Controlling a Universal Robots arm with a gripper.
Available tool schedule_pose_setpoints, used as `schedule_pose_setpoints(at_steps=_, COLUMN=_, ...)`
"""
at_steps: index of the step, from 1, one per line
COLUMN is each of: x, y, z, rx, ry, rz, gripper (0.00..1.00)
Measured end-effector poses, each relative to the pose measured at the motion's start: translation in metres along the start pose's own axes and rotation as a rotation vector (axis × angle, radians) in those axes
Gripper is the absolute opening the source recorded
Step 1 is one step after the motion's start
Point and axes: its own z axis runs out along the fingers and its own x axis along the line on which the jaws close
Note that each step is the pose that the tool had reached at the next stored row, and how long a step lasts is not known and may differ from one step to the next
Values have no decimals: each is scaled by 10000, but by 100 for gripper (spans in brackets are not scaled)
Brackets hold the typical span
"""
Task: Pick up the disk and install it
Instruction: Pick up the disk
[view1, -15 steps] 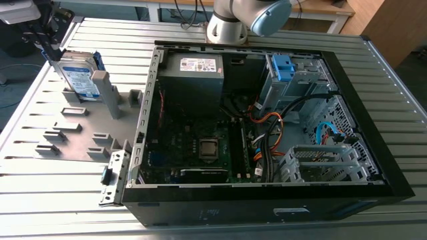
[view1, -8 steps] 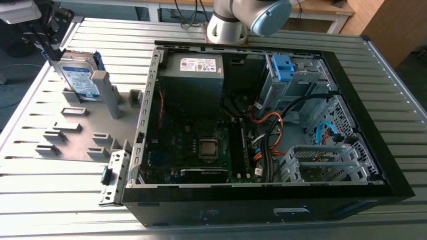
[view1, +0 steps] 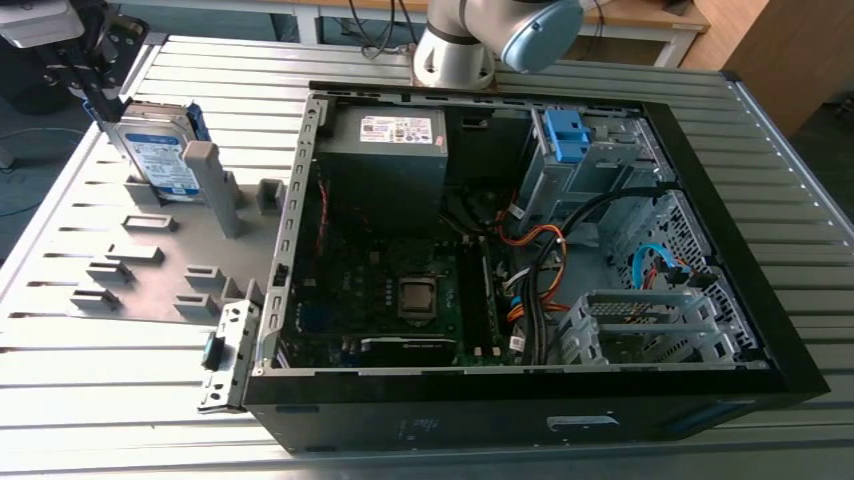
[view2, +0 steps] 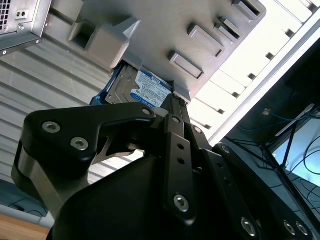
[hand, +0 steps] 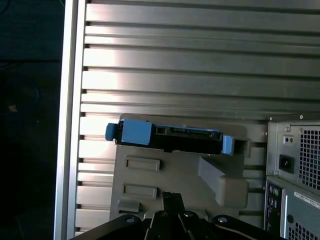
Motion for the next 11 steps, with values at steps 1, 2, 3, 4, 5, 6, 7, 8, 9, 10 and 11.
schedule_pose_setpoints(at_steps=1, x=0, y=0, z=0, rx=0, ry=0, rz=-13, gripper=11)
schedule_pose_setpoints(at_steps=2, x=0, y=0, z=0, rx=0, ry=0, rz=-26, gripper=11)
schedule_pose_setpoints(at_steps=3, x=0, y=0, z=0, rx=0, ry=1, rz=-39, gripper=11)
schedule_pose_setpoints(at_steps=4, x=0, y=0, z=0, rx=0, ry=1, rz=-52, gripper=11)
schedule_pose_setpoints(at_steps=5, x=0, y=0, z=0, rx=0, ry=1, rz=-66, gripper=11)
schedule_pose_setpoints(at_steps=6, x=0, y=0, z=0, rx=-1, ry=2, rz=-81, gripper=11)
schedule_pose_setpoints(at_steps=7, x=0, y=0, z=0, rx=-1, ry=2, rz=-97, gripper=11)
schedule_pose_setpoints(at_steps=8, x=0, y=0, z=0, rx=-1, ry=2, rz=-118, gripper=11)
schedule_pose_setpoints(at_steps=9, x=0, y=0, z=0, rx=-1, ry=3, rz=-140, gripper=11)
schedule_pose_setpoints(at_steps=10, x=0, y=0, z=0, rx=-1, ry=4, rz=-163, gripper=11)
schedule_pose_setpoints(at_steps=11, x=0, y=0, z=0, rx=-1, ry=4, rz=-183, gripper=11)
